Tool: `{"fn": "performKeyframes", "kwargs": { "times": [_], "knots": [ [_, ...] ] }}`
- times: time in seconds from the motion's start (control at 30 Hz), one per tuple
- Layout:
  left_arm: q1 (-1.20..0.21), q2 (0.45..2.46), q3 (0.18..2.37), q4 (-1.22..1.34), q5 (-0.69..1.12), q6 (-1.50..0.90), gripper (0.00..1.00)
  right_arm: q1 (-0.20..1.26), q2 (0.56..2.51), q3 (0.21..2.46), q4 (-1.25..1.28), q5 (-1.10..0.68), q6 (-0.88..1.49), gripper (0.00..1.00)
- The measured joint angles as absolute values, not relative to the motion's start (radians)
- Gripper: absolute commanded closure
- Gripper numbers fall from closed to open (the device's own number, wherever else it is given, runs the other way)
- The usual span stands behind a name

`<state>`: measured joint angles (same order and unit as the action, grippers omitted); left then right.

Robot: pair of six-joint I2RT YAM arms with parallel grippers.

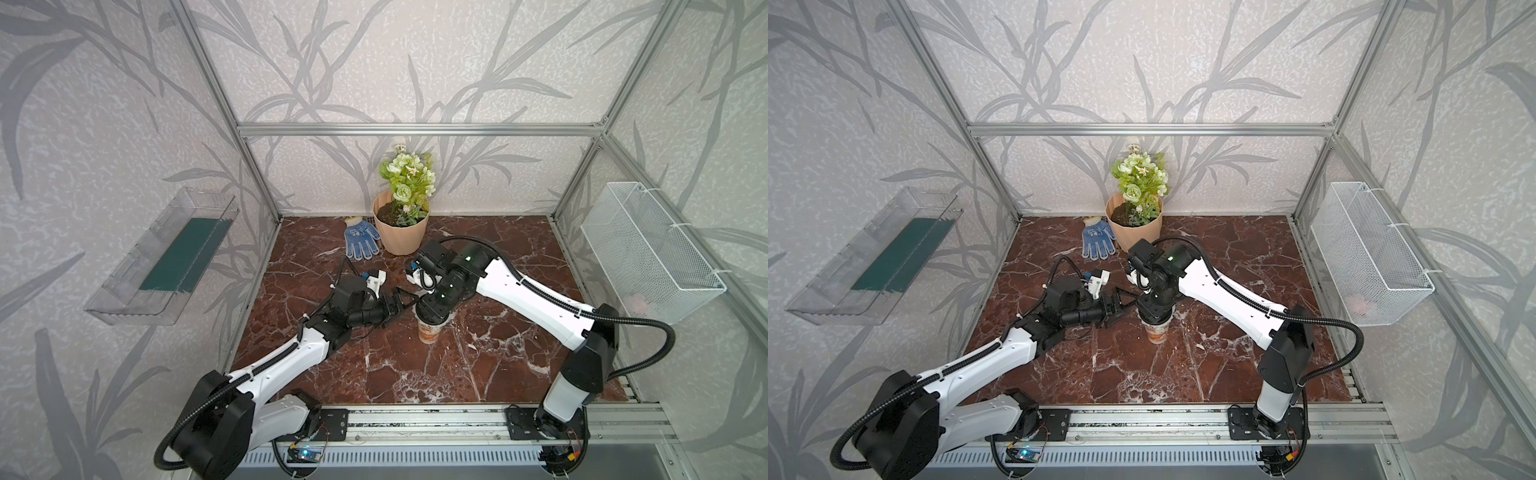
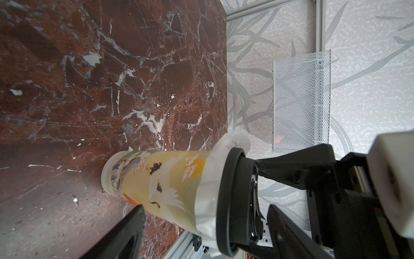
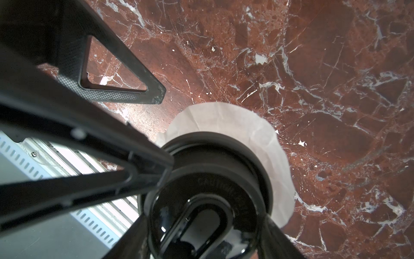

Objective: Put the leak-proof paper on the milk tea cups
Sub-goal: Secure the cup lid on the cup.

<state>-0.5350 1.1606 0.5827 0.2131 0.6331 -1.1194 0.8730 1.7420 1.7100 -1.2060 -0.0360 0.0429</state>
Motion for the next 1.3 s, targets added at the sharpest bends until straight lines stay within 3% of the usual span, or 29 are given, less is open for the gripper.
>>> {"fn": "performKeyframes", "kwargs": {
  "times": [1.0,1.3],
  "knots": [
    [-0.540,1.218,0.583,0.282,0.697,-1.127,0.13,0.873,1.741,1.665,-1.151,-0.039,0.033,0.34],
    [-0.563,1.261,0.583,0.295,0.723,-1.129,0.19,0.873,1.738,1.658,-1.145,-0.041,0.033,0.34]
  ]
}}
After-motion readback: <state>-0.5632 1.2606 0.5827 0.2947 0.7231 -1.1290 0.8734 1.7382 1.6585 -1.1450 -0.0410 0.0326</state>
